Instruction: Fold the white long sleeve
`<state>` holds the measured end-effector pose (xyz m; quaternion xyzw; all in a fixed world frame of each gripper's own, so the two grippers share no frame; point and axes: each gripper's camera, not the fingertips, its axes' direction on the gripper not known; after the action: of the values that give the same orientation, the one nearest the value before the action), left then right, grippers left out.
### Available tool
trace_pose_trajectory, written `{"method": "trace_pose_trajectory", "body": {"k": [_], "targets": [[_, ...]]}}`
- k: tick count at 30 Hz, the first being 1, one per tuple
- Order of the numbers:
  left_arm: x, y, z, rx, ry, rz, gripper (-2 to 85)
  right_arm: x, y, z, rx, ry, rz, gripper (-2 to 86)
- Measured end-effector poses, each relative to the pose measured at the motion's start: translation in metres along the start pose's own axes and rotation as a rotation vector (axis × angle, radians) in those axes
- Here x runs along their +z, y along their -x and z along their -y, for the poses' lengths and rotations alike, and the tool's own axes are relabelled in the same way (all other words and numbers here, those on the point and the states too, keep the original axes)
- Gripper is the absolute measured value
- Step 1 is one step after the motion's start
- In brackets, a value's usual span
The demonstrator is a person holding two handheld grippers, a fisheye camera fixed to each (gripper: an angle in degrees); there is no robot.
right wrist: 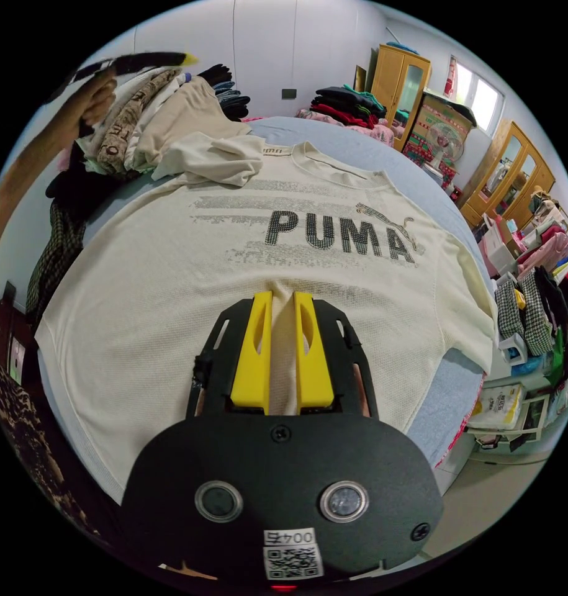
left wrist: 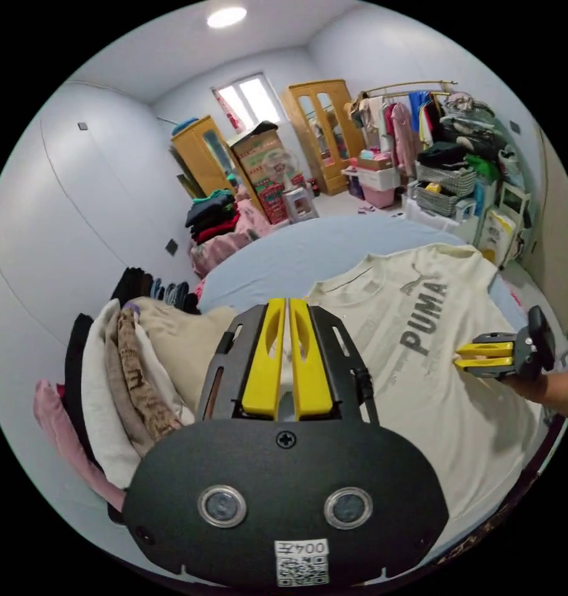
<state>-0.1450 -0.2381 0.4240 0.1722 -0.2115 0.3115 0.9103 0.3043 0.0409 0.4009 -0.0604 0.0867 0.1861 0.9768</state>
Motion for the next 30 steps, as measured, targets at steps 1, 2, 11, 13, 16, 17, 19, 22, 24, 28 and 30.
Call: {"method": "trace_pose_trajectory", "body": {"k": [1, 2, 11, 13, 16, 17, 19, 22, 24, 28, 30], "targets": [[0.028, 0.007, -0.012, -0.046, 0.109, -0.020, 8.9, 0.000, 0.000, 0.000, 0.001, 0.000, 0.001, 6.7], [0.042, 0.011, -0.020, -0.069, 0.171, -0.027, 10.4, 0.000, 0.000, 0.000, 0.001, 0.000, 0.002, 6.7], [0.149, 0.003, -0.064, 0.048, 0.524, 0.125, 7.2, 0.000, 0.003, 0.002, 0.002, -0.001, 0.003, 6.7], [0.116, 0.009, -0.044, -0.005, 0.402, 0.131, 4.0, 0.000, 0.004, 0.002, 0.003, -0.001, 0.004, 6.7], [0.050, 0.006, -0.009, -0.017, 0.194, 0.087, 3.1, 0.000, 0.005, 0.003, 0.003, -0.001, 0.005, 6.7], [0.036, 0.003, -0.001, -0.004, 0.151, 0.068, 3.0, 0.000, 0.005, 0.003, 0.004, -0.001, 0.005, 6.7], [-0.010, -0.020, 0.032, 0.038, 0.022, -0.062, 3.9, 0.000, 0.005, 0.003, 0.004, -0.001, 0.007, 6.7], [-0.047, -0.068, 0.063, 0.189, -0.087, -0.252, 7.2, 0.000, 0.005, 0.003, 0.005, -0.001, 0.008, 6.7], [-0.058, -0.090, 0.071, 0.267, -0.105, -0.345, 9.9, -0.001, 0.005, 0.003, 0.008, -0.001, 0.012, 6.6], [-0.063, -0.100, 0.053, 0.296, -0.114, -0.425, 13.6, -0.001, 0.004, 0.003, 0.013, -0.002, 0.017, 6.6], [-0.046, -0.096, 0.037, 0.273, -0.035, -0.505, 14.4, -0.001, 0.004, 0.003, 0.013, -0.002, 0.017, 6.6]]}}
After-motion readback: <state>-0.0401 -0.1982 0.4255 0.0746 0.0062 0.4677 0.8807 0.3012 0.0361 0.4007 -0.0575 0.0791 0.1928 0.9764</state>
